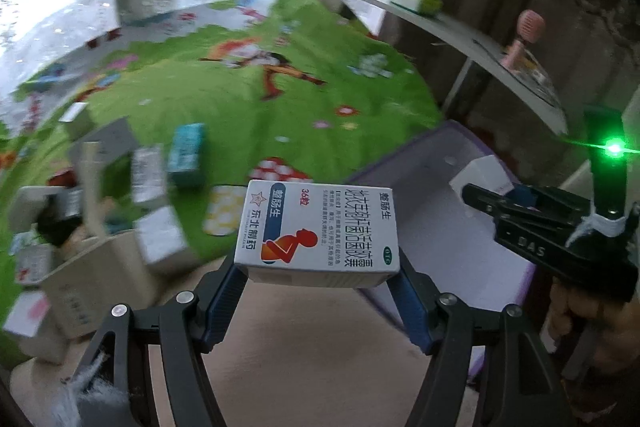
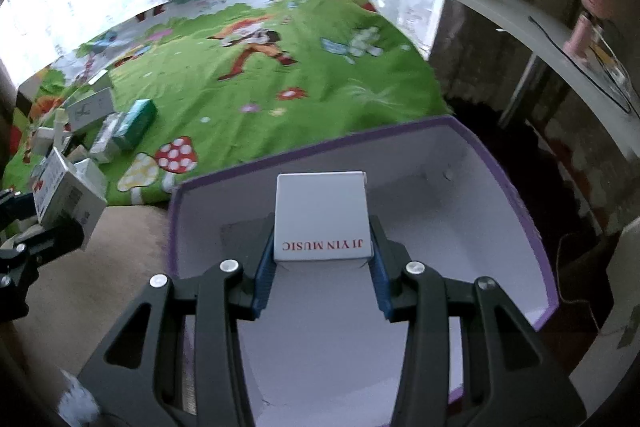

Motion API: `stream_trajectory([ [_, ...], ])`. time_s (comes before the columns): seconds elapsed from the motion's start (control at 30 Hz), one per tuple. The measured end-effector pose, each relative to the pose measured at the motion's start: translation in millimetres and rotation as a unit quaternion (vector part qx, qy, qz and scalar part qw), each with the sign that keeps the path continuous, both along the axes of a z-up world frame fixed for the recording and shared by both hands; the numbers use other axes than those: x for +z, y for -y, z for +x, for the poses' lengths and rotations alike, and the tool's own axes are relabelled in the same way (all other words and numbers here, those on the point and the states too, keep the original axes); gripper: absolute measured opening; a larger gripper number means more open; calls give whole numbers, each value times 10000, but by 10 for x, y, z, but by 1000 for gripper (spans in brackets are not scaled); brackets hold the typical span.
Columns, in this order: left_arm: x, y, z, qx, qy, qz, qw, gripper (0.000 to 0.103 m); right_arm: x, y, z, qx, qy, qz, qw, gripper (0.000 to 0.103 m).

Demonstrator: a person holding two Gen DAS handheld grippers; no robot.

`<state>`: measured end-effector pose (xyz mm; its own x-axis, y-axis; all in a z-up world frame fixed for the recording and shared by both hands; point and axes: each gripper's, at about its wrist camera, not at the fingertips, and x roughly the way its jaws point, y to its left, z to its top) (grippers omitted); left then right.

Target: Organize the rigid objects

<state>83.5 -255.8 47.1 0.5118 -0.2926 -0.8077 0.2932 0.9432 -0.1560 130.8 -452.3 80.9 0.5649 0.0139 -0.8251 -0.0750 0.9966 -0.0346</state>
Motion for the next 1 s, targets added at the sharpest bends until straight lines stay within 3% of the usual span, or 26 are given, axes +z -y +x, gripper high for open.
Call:
stream_trajectory([
  [0.2,-46,283,2,-575,-150,-360,9976,72,-20,278,-47,-293,-56,106,9995,47],
  [0.33,-40,423,-26,-820,-127,-405,9957,84,-39,370,-63,-447,-120,163,9988,47],
  [0.4,-29,434,-56,-855,-91,-421,9954,84,-47,377,-62,-464,-116,165,9987,54],
  [0.47,-33,417,-44,-841,-129,-496,9951,84,-40,378,-68,-493,-61,177,9986,74],
  [0.5,-39,410,-33,-818,-143,-538,9951,84,-30,373,-78,-536,-8,142,9985,76],
  [0.73,11,216,-69,-583,-59,-772,9953,84,22,267,-92,-393,117,287,9987,76],
  [1.0,70,-222,-203,-137,59,-962,9953,84,-26,-62,-126,77,-36,798,9968,76],
])
